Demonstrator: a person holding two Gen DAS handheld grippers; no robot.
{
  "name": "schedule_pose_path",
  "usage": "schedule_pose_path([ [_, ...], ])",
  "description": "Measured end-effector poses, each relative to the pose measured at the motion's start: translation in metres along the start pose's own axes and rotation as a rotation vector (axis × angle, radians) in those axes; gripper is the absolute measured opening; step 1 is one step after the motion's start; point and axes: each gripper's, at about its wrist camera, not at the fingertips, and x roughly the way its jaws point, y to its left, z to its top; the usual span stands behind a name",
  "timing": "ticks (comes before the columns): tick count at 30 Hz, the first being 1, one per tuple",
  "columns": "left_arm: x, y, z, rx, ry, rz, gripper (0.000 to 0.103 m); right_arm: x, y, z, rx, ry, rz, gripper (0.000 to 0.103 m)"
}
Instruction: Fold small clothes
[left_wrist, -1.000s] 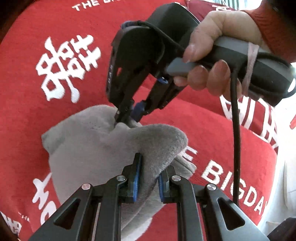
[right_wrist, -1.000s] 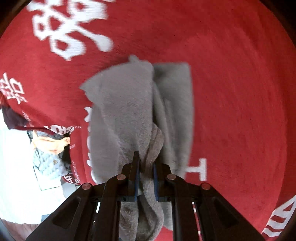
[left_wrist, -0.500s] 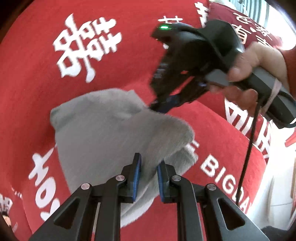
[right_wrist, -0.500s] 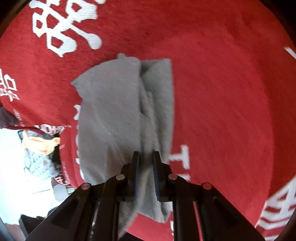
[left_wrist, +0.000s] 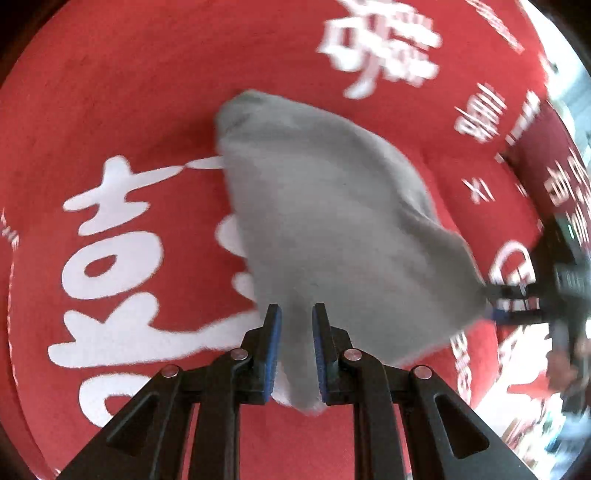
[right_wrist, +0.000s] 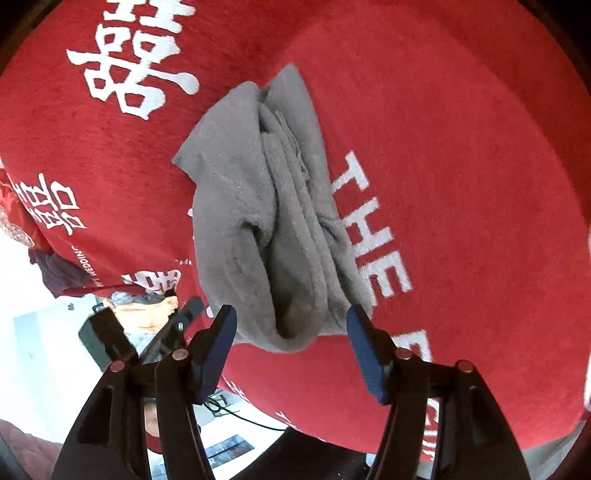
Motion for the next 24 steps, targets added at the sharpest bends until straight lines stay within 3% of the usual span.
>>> schedule_pose_path([
  [2,0.014,0.012,0.007,-0.053,0.024,-0.032,0.018,0.009,0.005,0.003,0.000,-0.009,0.025,0.058],
  [3,0.020,0.016,0.008,-0.082,0.033,-0.047,0.018,0.015,0.010,0.005,-0.007,-0.009,0.016,0.048],
  [4,0.023,0.018,0.008,-0.091,0.037,-0.052,0.018,0.019,0.015,0.006,-0.020,-0.001,-0.013,0.037],
  [5,0.025,0.018,0.006,-0.084,0.035,-0.048,0.019,0.027,0.025,0.008,-0.057,0.016,-0.077,0.012],
  [9,0.023,0.016,-0.005,-0.056,0.055,0.013,0.046,0.028,0.057,0.000,-0.224,0.009,-0.289,0.012],
  [11,0.026,0.016,-0.013,-0.049,0.077,0.014,0.047,0.032,0.045,-0.004,-0.199,0.016,-0.335,0.012],
  [14,0.024,0.013,-0.016,-0.036,0.081,0.023,0.047,0.042,0.022,-0.006,-0.143,0.030,-0.308,0.011],
  [17,0.017,0.012,-0.010,-0.020,0.055,0.047,0.047,0.040,0.024,-0.008,-0.158,0.026,-0.306,0.012],
  [19,0.014,0.014,-0.002,-0.022,0.040,0.045,0.047,0.031,0.024,-0.010,-0.154,0.011,-0.294,0.023],
  [21,0.011,0.012,0.010,-0.027,0.018,0.037,0.047,0.015,0.033,-0.007,-0.170,-0.028,-0.313,0.027],
  [24,0.013,0.008,0.023,-0.024,-0.005,0.030,0.047,-0.007,0.053,0.009,-0.211,-0.096,-0.272,0.033],
])
